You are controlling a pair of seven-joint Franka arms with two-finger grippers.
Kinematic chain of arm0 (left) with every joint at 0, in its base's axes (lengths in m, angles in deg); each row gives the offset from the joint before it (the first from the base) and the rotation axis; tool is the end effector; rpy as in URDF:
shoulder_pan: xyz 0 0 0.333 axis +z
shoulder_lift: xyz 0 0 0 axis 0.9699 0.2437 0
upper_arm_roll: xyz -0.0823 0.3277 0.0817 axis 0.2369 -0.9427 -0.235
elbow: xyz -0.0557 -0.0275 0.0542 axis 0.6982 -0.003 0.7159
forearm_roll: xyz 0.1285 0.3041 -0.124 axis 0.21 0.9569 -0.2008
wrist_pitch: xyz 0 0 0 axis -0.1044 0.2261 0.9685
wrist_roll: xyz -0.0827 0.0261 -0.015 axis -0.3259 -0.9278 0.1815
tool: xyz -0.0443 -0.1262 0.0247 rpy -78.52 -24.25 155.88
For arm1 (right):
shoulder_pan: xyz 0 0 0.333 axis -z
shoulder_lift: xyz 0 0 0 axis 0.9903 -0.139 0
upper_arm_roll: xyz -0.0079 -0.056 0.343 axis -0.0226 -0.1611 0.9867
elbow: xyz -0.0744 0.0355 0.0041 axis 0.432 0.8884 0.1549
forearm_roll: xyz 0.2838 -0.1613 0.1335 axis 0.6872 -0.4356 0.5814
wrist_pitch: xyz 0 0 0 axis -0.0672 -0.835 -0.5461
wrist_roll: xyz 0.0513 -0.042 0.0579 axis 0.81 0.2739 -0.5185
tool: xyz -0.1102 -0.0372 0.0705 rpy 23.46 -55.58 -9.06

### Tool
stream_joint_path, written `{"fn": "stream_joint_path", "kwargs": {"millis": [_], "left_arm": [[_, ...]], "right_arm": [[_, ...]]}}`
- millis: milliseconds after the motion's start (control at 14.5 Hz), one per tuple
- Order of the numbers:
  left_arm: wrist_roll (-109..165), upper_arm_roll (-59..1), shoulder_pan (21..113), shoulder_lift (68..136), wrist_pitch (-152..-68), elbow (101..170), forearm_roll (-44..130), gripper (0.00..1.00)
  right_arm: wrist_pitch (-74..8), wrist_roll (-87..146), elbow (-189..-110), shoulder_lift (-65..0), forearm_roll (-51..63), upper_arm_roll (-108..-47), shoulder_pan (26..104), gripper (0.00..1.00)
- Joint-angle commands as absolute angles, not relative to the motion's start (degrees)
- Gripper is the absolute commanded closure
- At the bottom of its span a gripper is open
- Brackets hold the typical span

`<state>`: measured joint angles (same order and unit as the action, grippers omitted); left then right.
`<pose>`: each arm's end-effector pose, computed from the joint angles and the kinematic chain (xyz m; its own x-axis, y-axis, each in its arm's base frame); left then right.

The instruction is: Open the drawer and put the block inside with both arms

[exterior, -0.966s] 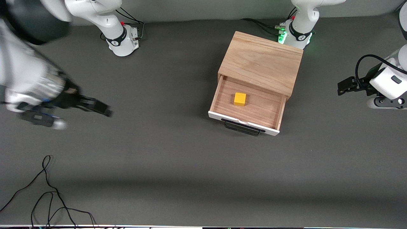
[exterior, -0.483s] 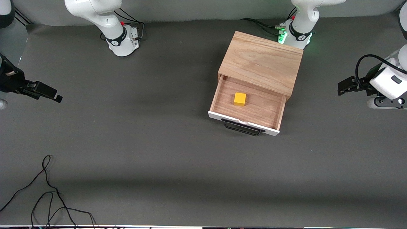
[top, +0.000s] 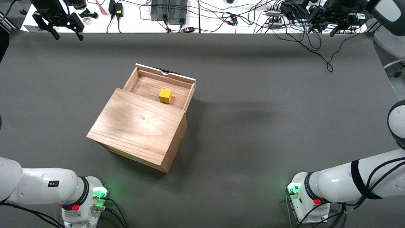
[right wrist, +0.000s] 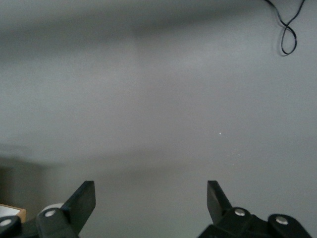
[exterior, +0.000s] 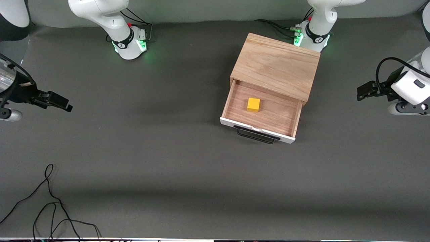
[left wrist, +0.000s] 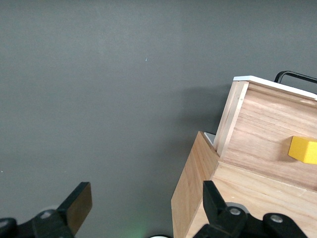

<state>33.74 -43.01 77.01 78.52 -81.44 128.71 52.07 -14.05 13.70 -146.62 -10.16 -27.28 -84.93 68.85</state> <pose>0.5158 -0.0281 0.5886 0.9936 -0.0412 -0.1055 -0.0420 -0.9991 -0.0054 0.5248 0.0140 0.5878 0.9828 -0.1844 -0.0136 -0.1849 -0.9807 -0.0633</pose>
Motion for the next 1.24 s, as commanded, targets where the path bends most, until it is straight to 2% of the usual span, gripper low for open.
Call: {"fn": "stream_joint_path", "kwargs": {"millis": [0,276,552,1172], "left_arm": [[34.1,-43.0,77.0,79.0,-80.9,127.3,52.5,0.0],[34.1,-43.0,77.0,79.0,-80.9,127.3,52.5,0.0],[34.1,-43.0,77.0,79.1,-81.0,127.3,52.5,0.0],[34.1,-43.0,77.0,79.4,-80.9,127.3,52.5,0.0]], "right_arm": [[-15.2,14.5,-146.9,-11.4,-28.5,-84.9,67.0,0.0],[-13.2,15.2,-144.8,-11.6,-29.0,-84.8,66.9,0.0],[-13.0,15.0,-141.2,-16.1,-29.4,-84.8,65.2,0.0],[-13.8,15.2,-140.7,-17.1,-27.8,-85.7,67.1,0.0]]}}
